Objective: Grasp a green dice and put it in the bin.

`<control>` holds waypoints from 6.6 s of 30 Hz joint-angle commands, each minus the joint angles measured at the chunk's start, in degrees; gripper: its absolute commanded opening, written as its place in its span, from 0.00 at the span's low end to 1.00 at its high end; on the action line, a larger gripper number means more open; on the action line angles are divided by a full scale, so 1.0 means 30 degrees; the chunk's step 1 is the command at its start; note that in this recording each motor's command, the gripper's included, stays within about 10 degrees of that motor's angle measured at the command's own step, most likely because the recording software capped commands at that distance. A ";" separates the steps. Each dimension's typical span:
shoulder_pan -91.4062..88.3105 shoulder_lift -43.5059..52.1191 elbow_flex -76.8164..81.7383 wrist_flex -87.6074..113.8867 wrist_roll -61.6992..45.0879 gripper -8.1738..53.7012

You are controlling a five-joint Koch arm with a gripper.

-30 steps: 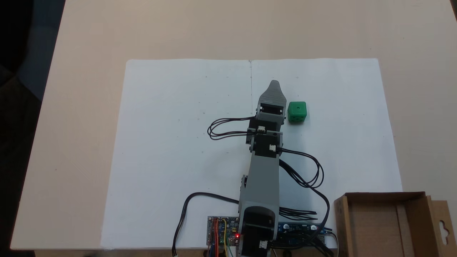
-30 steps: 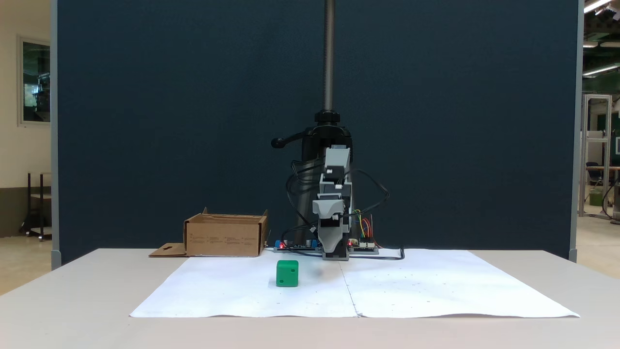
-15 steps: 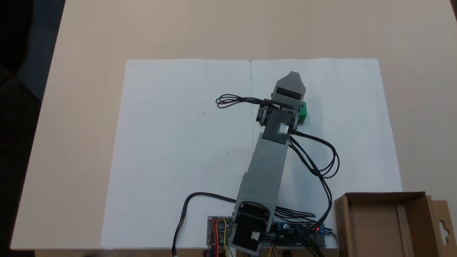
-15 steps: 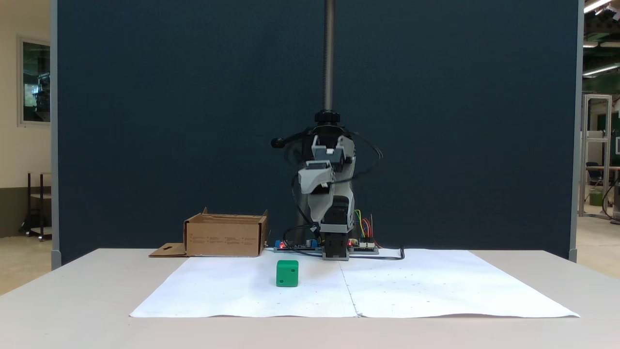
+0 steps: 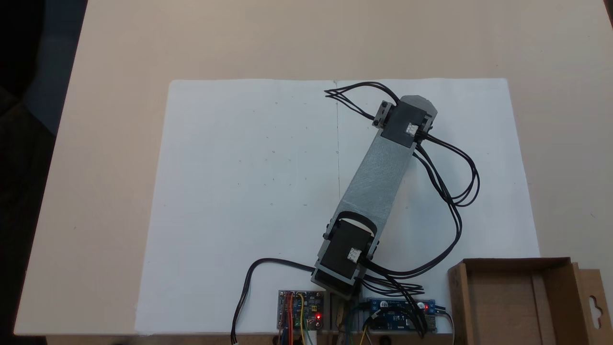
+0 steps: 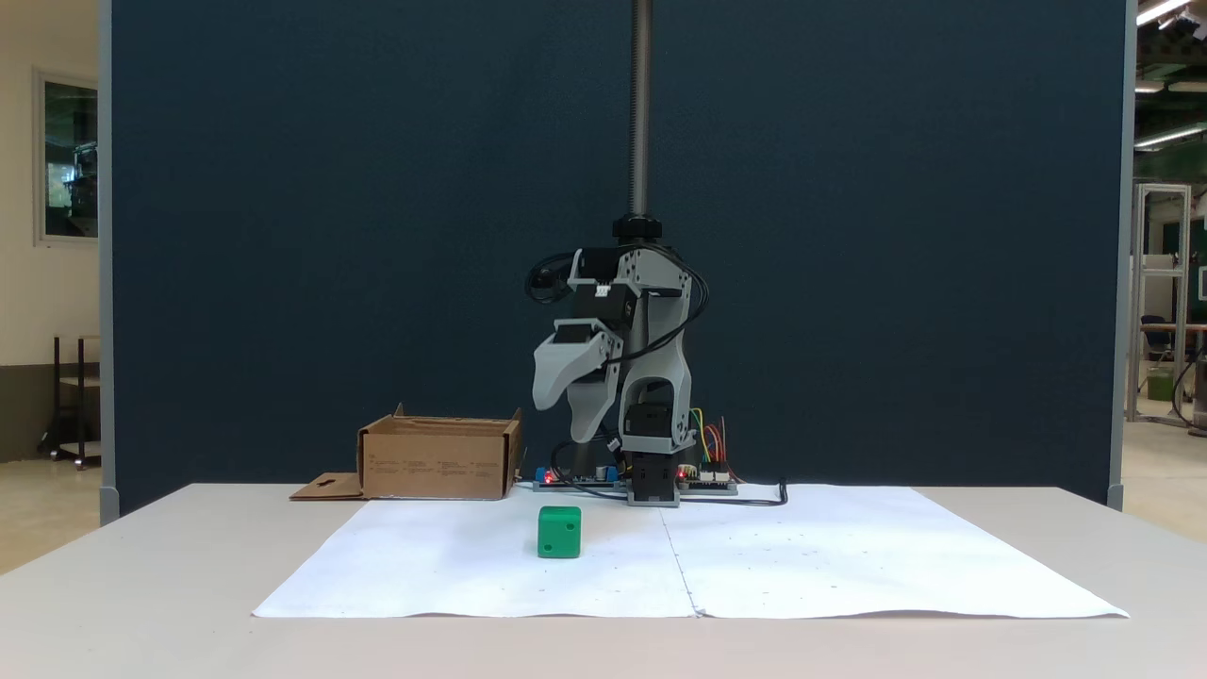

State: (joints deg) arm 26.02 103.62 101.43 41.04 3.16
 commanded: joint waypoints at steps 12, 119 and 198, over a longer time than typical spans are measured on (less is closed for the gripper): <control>0.1289 -0.2344 -0.1172 0.0967 -0.5824 0.83; 0.0762 -1.0488 -0.2197 -0.1406 -0.8789 0.64; 2.7188 -0.5889 -1.0664 0.0410 -0.4922 0.33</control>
State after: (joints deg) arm 106.61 82.18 72.25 39.81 -5.45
